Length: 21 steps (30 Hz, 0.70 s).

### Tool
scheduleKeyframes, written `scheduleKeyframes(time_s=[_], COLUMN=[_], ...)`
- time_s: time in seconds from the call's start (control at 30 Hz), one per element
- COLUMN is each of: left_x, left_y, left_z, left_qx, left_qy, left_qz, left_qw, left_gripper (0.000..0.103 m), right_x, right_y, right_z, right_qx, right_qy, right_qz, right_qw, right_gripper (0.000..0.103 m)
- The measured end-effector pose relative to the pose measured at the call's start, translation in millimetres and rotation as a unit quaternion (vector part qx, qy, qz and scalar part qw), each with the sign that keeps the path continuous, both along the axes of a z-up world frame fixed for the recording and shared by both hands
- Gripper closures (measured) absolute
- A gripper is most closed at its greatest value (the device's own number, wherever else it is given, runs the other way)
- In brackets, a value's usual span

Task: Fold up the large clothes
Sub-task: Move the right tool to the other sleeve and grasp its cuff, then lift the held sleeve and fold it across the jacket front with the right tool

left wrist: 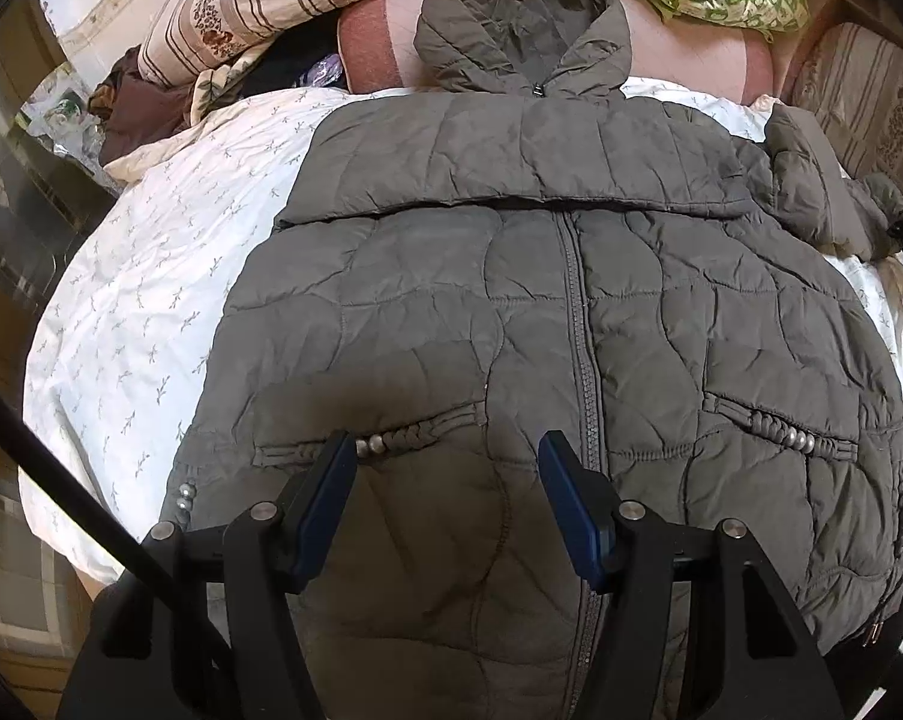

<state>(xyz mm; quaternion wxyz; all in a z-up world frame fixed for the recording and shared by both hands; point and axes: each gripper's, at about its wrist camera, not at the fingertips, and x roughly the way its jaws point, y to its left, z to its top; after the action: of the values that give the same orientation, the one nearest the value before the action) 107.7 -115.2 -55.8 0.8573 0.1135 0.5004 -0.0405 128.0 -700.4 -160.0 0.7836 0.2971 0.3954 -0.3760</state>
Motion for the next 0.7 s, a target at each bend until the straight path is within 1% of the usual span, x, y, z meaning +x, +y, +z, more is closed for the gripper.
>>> scheduleKeyframes(time_s=[0.07,0.13,0.23,0.27,0.33,0.37,0.47,0.57,0.7], left_x=[-1.6,-4.1,-7.3,-8.7,-12.5,-15.6,-23.0,-28.8,-40.1], left_y=[3.9,10.7,22.8,27.3,36.8,43.9,62.5,84.1,108.3], left_z=[2.1,3.8,6.1,8.5,13.6,17.6,24.4,25.5,24.4], left_qx=[-0.004,-0.01,-0.022,-0.029,-0.04,-0.048,-0.062,-0.082,-0.106], left_qy=[-0.004,-0.006,-0.006,-0.009,-0.015,-0.022,-0.032,-0.03,-0.03], left_qz=[0.001,0.004,0.009,0.011,0.012,0.012,0.017,0.033,0.051], left_qw=[1.0,0.9999,0.9997,0.9995,0.999,0.9985,0.9974,0.9956,0.9925], left_gripper=[0.041,0.041,0.041,0.041,0.041,0.041,0.041,0.041,0.041], right_x=[4.3,-2.5,-26.3,-37.8,-47.6,-48.8,-42.0,-27.8,-4.4], right_y=[6.0,4.7,-11.8,-20.3,-26.2,-22.8,-1.0,29.8,69.9], right_z=[12.7,29.1,59.8,70.3,80.5,87.9,111.6,146.3,185.6], right_qx=[-0.027,-0.041,-0.051,-0.042,-0.02,-0.021,-0.054,-0.071,-0.076], right_qy=[0.018,0.018,-0.001,-0.013,-0.029,-0.027,-0.018,-0.032,-0.053], right_qz=[0.028,0.029,-0.021,-0.044,-0.058,-0.061,-0.043,-0.01,0.028], right_qw=[0.999,0.999,0.998,0.998,0.998,0.998,0.997,0.997,0.995], right_gripper=[0.091,0.093,0.094,0.095,0.095,0.095,0.095,0.095,0.095])
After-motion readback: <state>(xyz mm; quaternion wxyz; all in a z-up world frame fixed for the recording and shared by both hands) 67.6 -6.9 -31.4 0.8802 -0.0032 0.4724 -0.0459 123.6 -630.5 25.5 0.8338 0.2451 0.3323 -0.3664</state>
